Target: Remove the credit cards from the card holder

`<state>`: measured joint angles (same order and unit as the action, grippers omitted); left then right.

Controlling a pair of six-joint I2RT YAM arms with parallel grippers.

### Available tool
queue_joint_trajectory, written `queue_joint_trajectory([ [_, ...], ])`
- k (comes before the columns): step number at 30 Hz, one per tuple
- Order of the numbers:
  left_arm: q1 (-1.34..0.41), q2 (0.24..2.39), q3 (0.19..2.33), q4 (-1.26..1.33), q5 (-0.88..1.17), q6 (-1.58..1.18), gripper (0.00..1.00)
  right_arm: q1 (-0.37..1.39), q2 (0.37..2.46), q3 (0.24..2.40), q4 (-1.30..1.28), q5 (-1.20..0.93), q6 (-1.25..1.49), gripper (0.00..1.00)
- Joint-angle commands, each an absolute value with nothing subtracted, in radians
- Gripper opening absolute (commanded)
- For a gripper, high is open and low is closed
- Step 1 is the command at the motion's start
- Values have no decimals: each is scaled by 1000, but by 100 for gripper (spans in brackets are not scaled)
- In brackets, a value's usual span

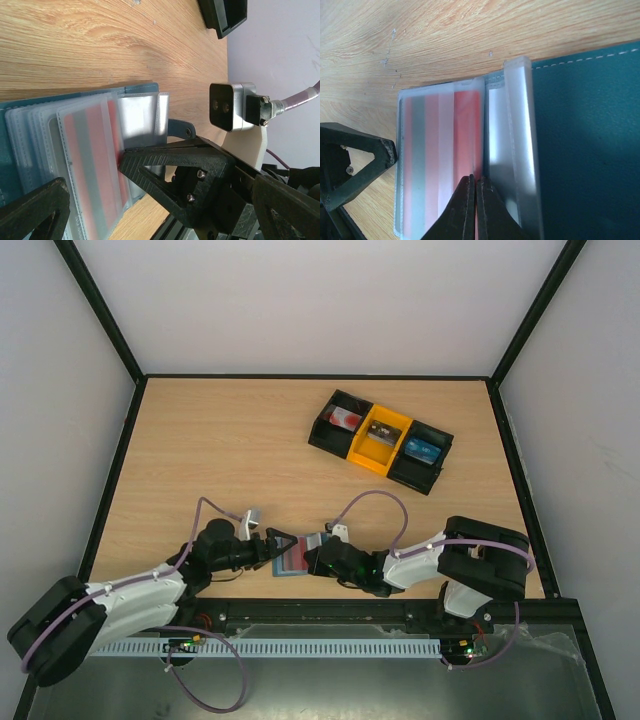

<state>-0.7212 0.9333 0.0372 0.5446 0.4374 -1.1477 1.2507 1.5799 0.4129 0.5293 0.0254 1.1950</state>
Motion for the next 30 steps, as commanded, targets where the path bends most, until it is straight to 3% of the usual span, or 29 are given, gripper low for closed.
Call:
queue_joint_trajectory([
  [1,-715,953,40,590,434,-1135,100,1259,1600,382,493,35,1207,2],
  [30,-721,1077,65,703,456,-1144,100,1261,1625,358,578,11,1234,2],
])
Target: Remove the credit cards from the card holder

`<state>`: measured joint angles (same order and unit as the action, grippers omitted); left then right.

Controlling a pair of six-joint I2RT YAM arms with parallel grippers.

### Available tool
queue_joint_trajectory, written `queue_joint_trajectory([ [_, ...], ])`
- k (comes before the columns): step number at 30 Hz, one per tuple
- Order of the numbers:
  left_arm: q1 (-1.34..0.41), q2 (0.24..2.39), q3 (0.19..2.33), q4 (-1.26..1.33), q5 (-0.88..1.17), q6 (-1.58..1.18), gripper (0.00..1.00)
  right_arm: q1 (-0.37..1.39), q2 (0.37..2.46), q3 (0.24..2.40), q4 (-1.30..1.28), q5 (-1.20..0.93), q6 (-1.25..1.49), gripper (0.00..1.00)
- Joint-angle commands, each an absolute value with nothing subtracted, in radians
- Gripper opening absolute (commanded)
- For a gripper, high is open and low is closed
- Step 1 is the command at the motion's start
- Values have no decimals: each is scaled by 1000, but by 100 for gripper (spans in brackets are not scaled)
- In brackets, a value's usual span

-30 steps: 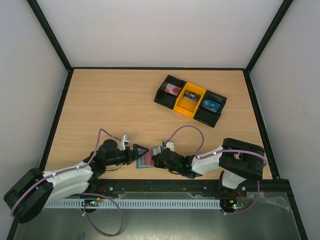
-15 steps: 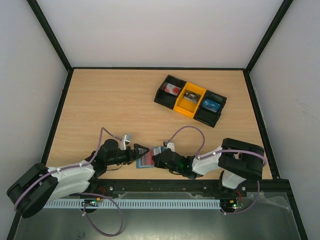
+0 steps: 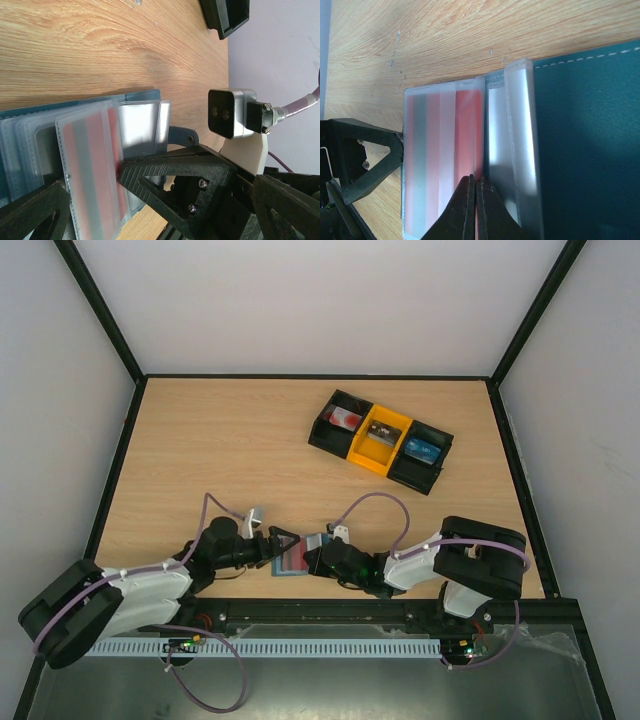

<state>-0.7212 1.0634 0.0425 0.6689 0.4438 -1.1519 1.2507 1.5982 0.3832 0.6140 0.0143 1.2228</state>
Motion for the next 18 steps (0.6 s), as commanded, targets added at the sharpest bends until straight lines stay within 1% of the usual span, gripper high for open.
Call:
queue_joint_trajectory([
  [1,-722,1078,66,703,454,-1145,100,1261,1625,358,580,11,1235,2],
  [8,-728,1065,73,706,458,-1158,100,1261,1628,352,606,3,1234,3],
  [12,-740,1036,83,688,455,-1157,100,1262,1602,328,645,26,1234,9],
  [15,-751,1028,84,697,454,-1165,100,1262,1595,323,657,35,1228,11],
  [18,-766,1034,87,716,449,-1174,100,1262,1604,323,680,26,1226,9],
])
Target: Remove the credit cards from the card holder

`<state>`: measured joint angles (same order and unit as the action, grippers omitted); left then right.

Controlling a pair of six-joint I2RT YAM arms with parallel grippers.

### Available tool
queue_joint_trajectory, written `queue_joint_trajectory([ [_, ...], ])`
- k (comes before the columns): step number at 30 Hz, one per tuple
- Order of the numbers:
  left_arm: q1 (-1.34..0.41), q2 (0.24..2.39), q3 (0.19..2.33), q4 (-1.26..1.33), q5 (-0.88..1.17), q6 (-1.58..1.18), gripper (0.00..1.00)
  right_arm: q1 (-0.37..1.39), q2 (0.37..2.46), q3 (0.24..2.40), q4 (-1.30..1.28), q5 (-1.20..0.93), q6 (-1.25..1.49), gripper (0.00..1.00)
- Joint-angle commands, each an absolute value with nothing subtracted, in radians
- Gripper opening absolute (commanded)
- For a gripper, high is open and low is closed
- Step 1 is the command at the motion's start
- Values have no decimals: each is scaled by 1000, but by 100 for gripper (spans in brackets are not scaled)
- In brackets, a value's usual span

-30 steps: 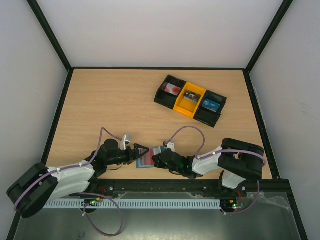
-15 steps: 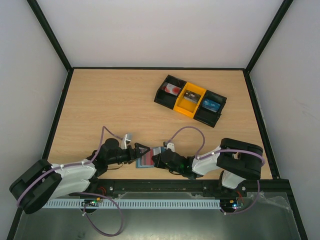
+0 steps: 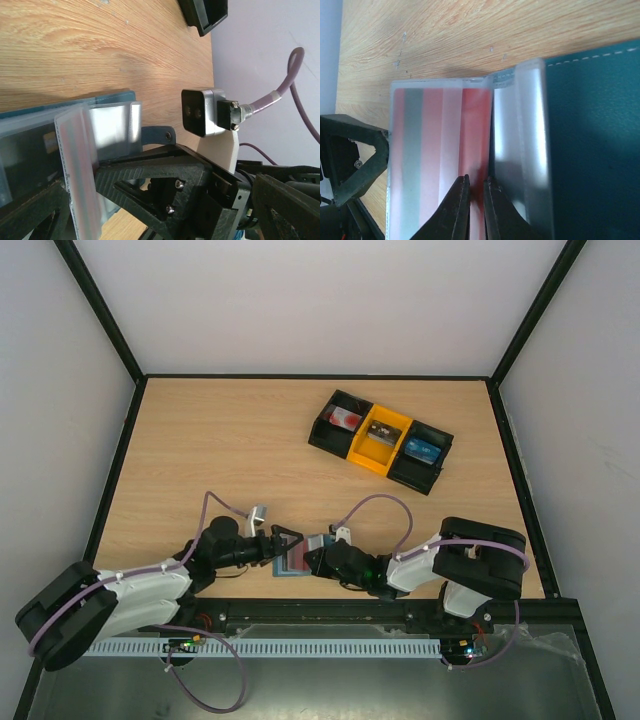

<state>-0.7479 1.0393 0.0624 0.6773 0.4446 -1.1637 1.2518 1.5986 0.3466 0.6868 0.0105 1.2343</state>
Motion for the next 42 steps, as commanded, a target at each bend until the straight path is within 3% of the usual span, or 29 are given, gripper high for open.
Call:
queue_joint_trajectory([
  [1,-773,1040,91,721,447,-1177,100,1262,1609,322,689,23,1226,8],
  [7,-800,1069,117,737,440,-1184,100,1262,1601,309,715,22,1231,8],
  [17,-830,1092,138,749,414,-1188,100,1262,1442,268,613,107,1217,21],
  [31,-886,1193,188,814,397,-1173,100,1262,1100,190,363,240,1204,22],
  [42,-886,1074,181,585,273,-1115,96,1262,1047,224,325,213,1183,22],
])
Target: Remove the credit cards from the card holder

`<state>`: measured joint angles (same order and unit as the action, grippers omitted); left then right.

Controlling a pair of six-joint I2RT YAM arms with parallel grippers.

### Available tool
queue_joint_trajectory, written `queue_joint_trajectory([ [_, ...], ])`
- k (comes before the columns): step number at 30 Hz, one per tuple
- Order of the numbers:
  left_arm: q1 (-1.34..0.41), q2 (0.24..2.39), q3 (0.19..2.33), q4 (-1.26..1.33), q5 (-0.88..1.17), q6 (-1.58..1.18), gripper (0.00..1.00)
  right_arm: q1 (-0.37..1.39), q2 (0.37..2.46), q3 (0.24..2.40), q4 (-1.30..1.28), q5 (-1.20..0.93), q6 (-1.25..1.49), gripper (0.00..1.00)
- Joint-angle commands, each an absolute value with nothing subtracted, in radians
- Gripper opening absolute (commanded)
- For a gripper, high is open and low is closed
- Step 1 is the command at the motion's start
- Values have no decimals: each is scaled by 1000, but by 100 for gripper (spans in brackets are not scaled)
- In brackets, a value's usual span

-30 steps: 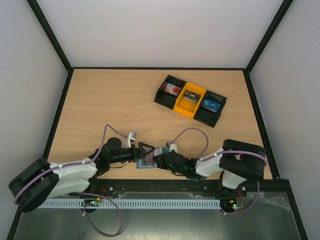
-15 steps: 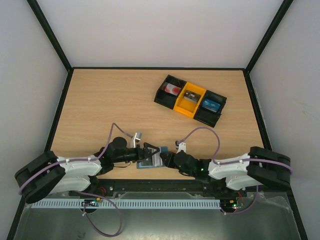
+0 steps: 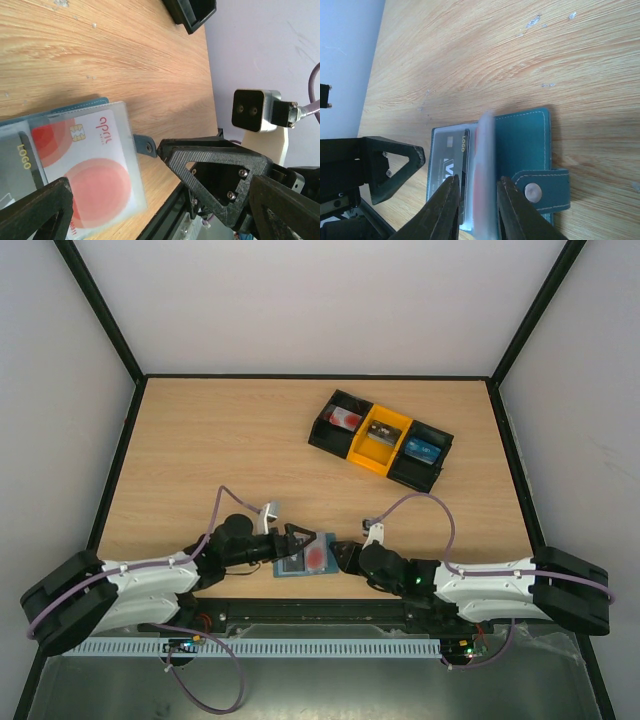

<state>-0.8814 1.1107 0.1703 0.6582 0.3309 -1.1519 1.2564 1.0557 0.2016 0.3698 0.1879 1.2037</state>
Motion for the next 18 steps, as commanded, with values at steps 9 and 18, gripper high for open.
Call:
queue_joint_trajectory([
  [9,-879,1118,168,550,234,-1107,79,1262,1068,273,330,167,1149,22],
  [18,-874,1218,145,671,258,-1122,56,1262,1189,342,365,105,1117,12],
])
